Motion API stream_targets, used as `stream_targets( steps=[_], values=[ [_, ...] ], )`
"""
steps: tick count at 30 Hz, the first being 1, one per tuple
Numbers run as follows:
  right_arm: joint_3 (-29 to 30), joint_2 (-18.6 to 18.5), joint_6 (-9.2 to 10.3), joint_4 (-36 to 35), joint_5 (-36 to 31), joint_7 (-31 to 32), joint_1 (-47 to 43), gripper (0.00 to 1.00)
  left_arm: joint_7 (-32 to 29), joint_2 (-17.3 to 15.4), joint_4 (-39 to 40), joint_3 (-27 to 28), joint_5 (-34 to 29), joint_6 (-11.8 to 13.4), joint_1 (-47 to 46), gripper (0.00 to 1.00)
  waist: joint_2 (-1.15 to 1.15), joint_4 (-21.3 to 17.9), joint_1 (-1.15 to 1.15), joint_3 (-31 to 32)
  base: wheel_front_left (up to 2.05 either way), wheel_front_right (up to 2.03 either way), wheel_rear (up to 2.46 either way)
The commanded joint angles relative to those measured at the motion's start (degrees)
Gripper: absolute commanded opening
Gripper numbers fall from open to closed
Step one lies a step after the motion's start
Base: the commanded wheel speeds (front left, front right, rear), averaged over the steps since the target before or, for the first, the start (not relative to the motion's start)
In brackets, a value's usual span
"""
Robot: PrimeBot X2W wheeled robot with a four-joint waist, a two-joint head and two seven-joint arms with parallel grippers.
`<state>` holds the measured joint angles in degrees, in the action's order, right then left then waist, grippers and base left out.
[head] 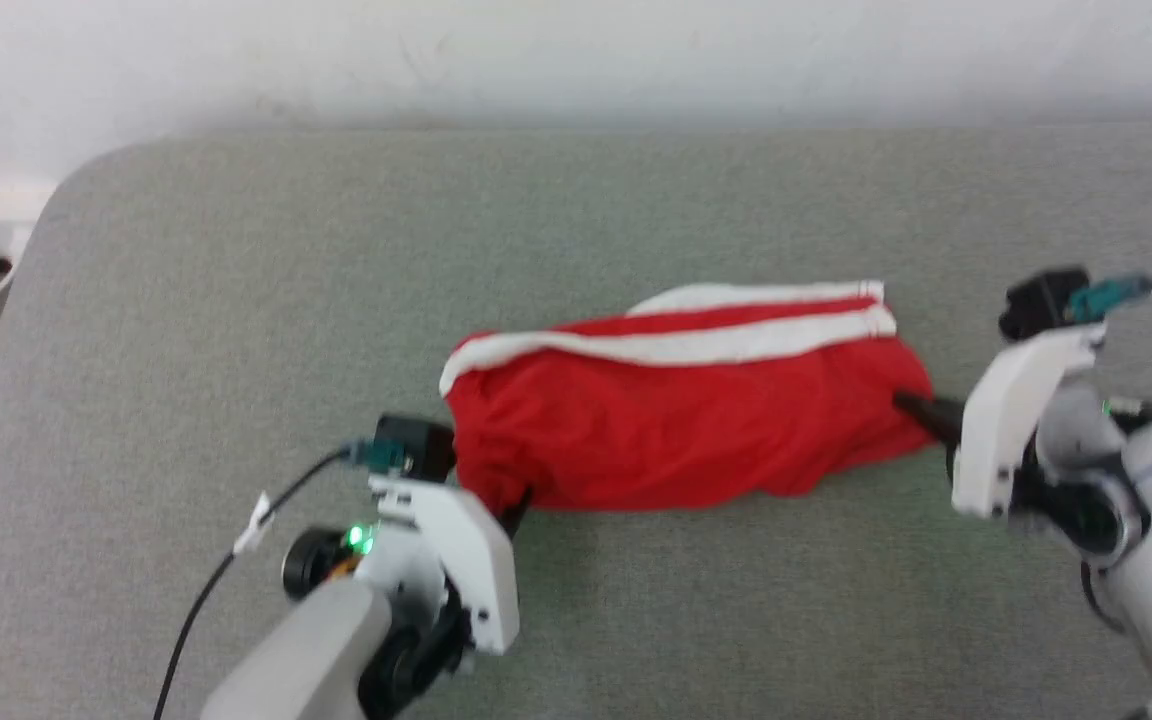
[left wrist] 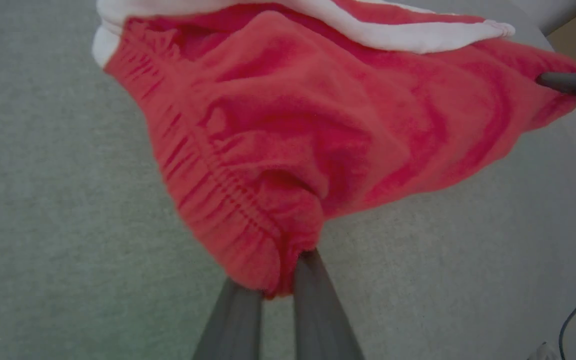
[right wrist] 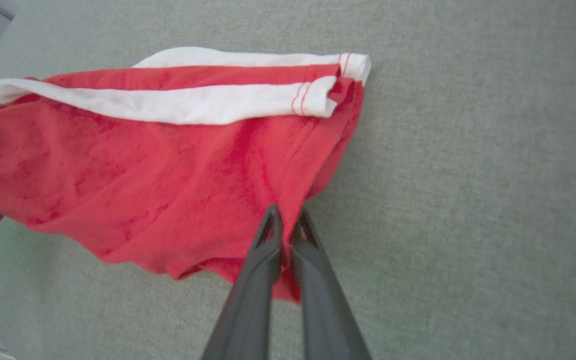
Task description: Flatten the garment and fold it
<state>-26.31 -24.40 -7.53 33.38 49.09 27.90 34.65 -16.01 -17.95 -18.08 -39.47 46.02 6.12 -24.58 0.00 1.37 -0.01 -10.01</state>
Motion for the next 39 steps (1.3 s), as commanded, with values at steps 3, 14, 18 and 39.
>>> stream_targets(
  steps=[3, 14, 18, 39],
  values=[
    [-0.1, -1.3, 0.04, -4.6, 0.2, -1.7, -7.2, 0.00, 1.6, -1.4, 2.3, 0.9, 1.0, 1.7, 5.3, 0.00, 0.00, -3.4, 0.01, 4.3, 0.00, 0.00, 0.00],
    [9.0, 2.5, 0.04, -14.0, -3.6, -5.1, -26.1, 0.45, 1.3, -4.2, 8.3, 1.5, 2.9, 4.8, 13.2, 0.24, 0.00, -6.3, 0.01, 4.7, 0.00, 0.00, 0.00],
    [12.1, 4.6, 0.04, -15.9, -8.5, -8.6, -28.3, 1.00, 0.8, -4.1, 9.0, 2.2, 4.7, 6.3, 16.0, 1.00, 0.00, -7.1, 0.01, 5.2, 0.00, 0.00, 0.00],
    [25.1, 8.1, 0.04, -15.1, -18.0, -0.9, -26.0, 1.00, 30.7, -2.0, 16.8, 14.5, -8.2, 12.7, 19.8, 1.00, 0.00, 0.2, 0.01, 6.8, 0.00, 0.00, 0.00]
  ],
)
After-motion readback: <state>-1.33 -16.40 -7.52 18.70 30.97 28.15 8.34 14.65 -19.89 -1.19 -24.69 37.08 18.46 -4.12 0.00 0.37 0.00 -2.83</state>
